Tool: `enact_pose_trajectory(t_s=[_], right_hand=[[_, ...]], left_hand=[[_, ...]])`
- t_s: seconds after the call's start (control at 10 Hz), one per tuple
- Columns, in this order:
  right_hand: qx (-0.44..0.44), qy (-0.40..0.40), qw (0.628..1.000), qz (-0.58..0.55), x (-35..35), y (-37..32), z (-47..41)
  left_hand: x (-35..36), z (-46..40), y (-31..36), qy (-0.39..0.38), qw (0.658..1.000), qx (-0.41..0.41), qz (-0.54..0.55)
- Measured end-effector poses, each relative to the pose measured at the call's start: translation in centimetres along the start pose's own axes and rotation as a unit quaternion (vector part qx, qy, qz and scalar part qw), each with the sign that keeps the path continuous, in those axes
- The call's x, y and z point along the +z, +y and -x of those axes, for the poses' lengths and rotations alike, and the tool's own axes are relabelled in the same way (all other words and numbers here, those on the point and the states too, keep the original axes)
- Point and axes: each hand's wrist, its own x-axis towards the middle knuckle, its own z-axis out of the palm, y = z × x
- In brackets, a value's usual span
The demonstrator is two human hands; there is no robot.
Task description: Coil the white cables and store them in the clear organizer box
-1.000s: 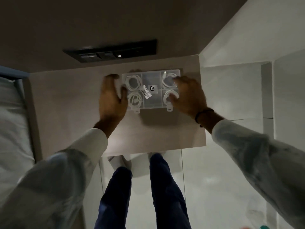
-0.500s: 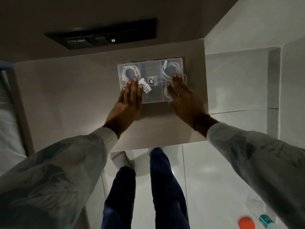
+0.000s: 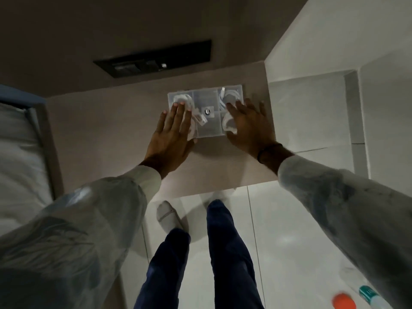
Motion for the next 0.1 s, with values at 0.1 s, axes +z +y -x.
enact_pose_trajectory(t_s=[0.1], right_hand=[[0.047,0.1,0.971,-0.214,-6.9,-2.32,3.08]], left_hand=[[-6.12,2.16,-0.68,0.069,0.997,0.009,-0.035]])
